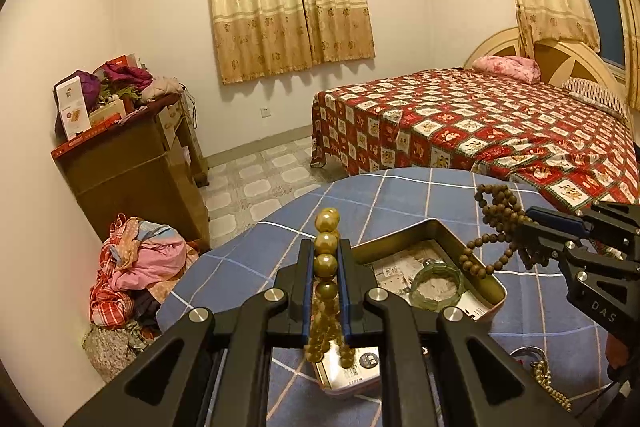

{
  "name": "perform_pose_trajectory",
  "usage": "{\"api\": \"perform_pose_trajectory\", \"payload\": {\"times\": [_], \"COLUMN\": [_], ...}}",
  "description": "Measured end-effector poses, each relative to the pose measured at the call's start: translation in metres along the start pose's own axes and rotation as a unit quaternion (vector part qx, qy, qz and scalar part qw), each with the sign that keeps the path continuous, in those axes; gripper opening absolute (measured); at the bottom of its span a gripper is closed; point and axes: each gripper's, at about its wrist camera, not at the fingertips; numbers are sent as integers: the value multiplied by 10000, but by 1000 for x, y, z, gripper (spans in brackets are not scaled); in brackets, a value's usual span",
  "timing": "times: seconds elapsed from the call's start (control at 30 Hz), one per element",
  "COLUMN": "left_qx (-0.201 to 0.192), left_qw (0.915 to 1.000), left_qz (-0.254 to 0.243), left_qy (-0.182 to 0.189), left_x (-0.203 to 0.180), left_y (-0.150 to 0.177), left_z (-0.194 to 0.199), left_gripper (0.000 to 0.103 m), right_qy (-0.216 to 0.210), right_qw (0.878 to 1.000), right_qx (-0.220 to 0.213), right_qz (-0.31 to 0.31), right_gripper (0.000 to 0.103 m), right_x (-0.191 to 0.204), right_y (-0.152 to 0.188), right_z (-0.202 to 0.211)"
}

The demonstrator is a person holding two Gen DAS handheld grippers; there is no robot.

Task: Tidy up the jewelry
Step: 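Drop the gold pearls into the tin with the left tool while the right tool carries the beads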

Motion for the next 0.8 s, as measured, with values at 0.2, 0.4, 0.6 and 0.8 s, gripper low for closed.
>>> {"api": "perform_pose_trajectory", "payload": {"times": [0.2, 0.4, 0.6, 0.8], "left_qx": [145, 442, 723, 470], "left_qw": [9999, 9988, 9962, 9966], "left_qz": [-76, -217, -425, -482], "left_qy": [-50, -68, -230, -470], "left_x": [-4, -7, -9, -5], "left_y": [4, 19, 35, 40], "left_z": [-19, -44, -66, -58], "left_gripper": [10, 10, 25, 82], "right_qy": [-3, -107, -146, -51], "right_qw": [9999, 9984, 9963, 9968], "right_qx": [116, 469, 788, 744], "right_qz": [101, 301, 318, 301], "right_gripper": [18, 18, 34, 65], "right_x": [4, 13, 14, 12], "right_y": [-6, 1, 12, 13], "right_z": [-17, -47, -70, -60]}}
Point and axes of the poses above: each gripper's, at about its wrist camera, not at the fingertips, and z roughly against the way its jaws point, x to its left, y to its underside, and after that the axes turned 5 degrees about z, right-handed
